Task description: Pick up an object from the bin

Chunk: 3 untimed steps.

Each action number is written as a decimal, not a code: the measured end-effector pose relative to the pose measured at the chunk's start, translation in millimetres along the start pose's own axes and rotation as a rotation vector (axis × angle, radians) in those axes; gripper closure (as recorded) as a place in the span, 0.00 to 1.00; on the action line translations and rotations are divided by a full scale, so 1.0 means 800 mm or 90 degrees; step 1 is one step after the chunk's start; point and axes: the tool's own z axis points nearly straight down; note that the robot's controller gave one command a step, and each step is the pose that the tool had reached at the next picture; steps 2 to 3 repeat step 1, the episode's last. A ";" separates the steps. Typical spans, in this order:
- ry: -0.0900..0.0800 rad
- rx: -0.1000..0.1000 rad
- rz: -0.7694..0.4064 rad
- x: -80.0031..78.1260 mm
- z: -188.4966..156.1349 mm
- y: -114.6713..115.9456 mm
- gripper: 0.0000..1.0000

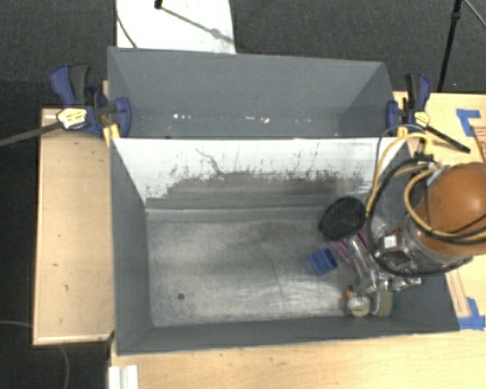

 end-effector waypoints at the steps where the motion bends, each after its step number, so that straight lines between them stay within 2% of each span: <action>1: 0.007 -0.012 -0.028 -0.011 -0.189 -0.009 1.00; 3: 0.007 -0.012 -0.028 -0.011 -0.189 -0.009 1.00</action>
Offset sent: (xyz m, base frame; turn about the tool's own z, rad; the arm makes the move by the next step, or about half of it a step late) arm 0.0024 0.0057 0.1475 -0.0461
